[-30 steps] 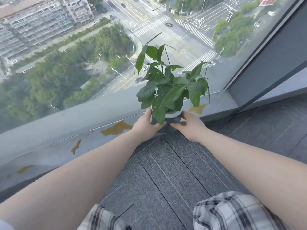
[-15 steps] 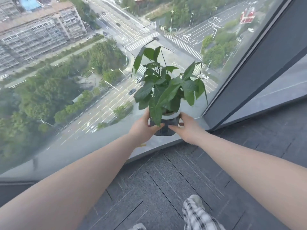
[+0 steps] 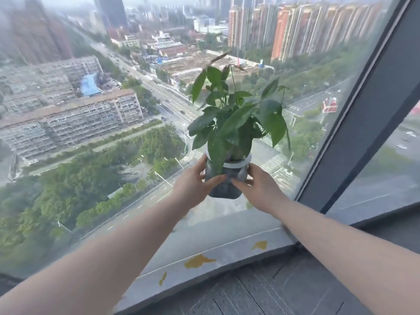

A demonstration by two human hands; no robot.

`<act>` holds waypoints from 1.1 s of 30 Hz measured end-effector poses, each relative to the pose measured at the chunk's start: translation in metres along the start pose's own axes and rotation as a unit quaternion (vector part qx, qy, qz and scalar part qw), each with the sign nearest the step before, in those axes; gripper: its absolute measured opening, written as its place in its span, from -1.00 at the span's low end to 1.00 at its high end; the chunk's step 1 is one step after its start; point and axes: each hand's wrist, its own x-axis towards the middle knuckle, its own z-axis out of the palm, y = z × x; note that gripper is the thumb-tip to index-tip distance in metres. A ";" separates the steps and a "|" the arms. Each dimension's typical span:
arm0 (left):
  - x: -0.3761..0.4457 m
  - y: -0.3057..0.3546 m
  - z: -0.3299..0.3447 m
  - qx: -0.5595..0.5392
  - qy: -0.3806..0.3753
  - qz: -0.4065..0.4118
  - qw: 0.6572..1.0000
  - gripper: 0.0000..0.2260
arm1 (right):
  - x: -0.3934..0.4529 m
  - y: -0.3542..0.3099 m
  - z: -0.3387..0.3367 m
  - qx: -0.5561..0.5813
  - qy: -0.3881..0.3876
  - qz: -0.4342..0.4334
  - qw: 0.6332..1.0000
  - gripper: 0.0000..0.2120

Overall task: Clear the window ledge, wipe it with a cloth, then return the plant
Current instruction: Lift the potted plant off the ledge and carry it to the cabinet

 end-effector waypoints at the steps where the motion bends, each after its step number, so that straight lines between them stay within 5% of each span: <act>1: -0.007 0.010 -0.009 -0.004 0.020 0.000 1.000 -0.42 | -0.003 -0.014 -0.005 0.010 0.003 -0.017 1.000 -0.61; 6: -0.068 0.049 -0.050 -0.006 0.120 -0.039 0.992 -0.34 | -0.027 -0.078 -0.024 0.056 -0.043 -0.094 0.993 -0.60; 9: -0.110 0.064 -0.066 -0.027 0.174 -0.062 0.982 -0.64 | -0.045 -0.104 -0.030 0.080 -0.078 -0.150 0.982 -0.72; 12: -0.151 0.080 -0.078 -0.035 0.214 -0.076 0.973 -0.72 | -0.067 -0.124 -0.029 0.088 -0.105 -0.193 0.972 -0.76; 17: -0.233 0.083 -0.106 -0.047 0.300 -0.110 0.946 -0.47 | -0.112 -0.169 -0.004 0.079 -0.176 -0.244 0.950 -0.68; 19: -0.275 0.083 -0.121 -0.033 0.331 -0.130 0.934 -0.52 | -0.138 -0.191 0.014 0.069 -0.207 -0.262 0.940 -0.68; 33: -0.695 0.070 -0.189 0.073 0.573 -0.253 0.776 -0.56 | -0.487 -0.343 0.153 0.154 -0.403 -0.397 0.810 -0.70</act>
